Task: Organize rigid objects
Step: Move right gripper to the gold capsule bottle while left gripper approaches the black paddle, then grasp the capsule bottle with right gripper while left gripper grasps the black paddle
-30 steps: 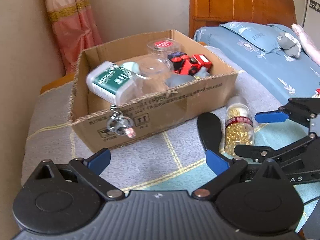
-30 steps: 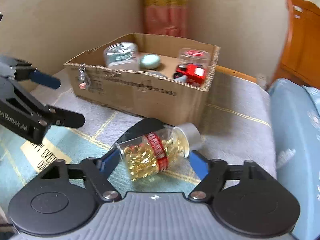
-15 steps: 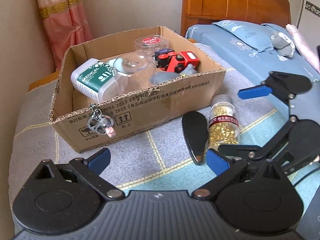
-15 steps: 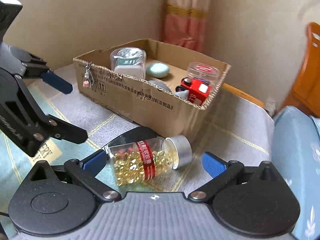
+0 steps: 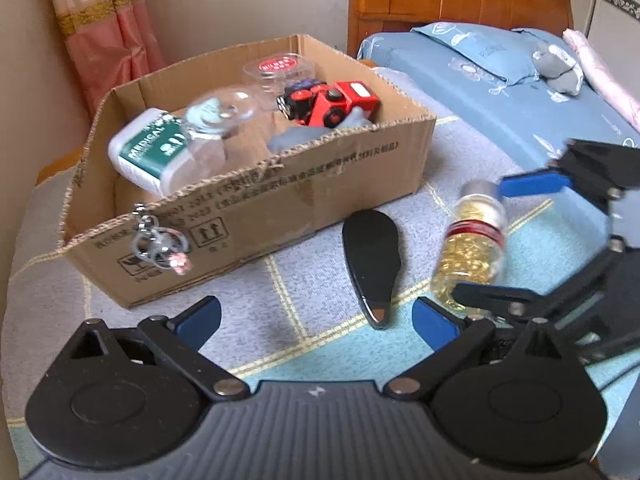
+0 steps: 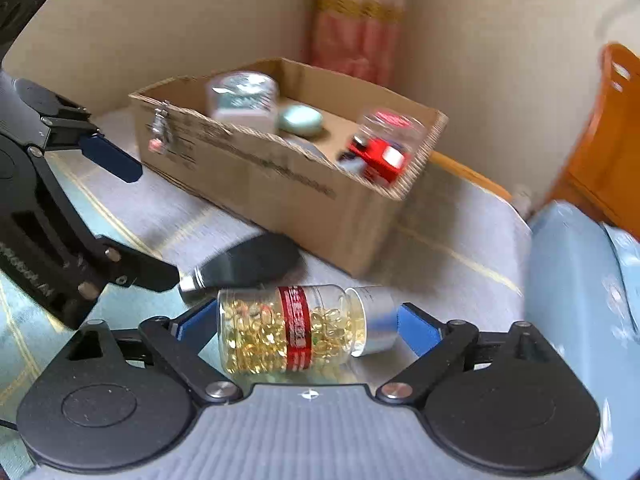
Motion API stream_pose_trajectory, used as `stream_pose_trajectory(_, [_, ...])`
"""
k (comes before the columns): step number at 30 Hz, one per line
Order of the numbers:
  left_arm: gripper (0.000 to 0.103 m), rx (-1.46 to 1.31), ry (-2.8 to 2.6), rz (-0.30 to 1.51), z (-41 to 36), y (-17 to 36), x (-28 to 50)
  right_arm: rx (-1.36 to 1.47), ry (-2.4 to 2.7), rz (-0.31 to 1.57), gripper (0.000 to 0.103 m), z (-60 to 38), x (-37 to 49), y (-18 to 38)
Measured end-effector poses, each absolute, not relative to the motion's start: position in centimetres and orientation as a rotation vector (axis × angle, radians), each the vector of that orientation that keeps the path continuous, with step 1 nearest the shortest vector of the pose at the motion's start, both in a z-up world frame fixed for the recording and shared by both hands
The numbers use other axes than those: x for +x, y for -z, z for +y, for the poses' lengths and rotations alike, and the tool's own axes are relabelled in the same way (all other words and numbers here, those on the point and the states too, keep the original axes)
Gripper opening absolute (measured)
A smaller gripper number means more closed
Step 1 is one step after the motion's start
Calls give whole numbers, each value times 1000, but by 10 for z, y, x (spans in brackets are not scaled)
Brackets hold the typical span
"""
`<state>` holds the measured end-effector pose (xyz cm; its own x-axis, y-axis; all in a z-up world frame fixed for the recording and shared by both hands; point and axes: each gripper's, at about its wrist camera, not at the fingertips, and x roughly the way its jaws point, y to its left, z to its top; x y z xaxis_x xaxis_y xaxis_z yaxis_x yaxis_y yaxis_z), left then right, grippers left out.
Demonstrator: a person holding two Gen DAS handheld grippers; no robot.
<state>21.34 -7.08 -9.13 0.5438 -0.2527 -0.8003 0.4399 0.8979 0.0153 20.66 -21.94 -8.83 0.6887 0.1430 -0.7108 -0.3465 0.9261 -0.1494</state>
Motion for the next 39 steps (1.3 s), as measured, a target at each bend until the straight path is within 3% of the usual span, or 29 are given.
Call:
stream_pose_trajectory(12, [102, 207, 334, 925, -72, 116, 224, -73, -186, 761, 95, -232, 174, 89])
stream_pose_trajectory(24, [102, 214, 111, 886, -35, 114, 224, -85, -167, 761, 95, -226, 174, 90])
stream_pose_trajectory(39, [102, 110, 248, 972, -95, 115, 226, -91, -178, 786, 97, -228, 168, 102])
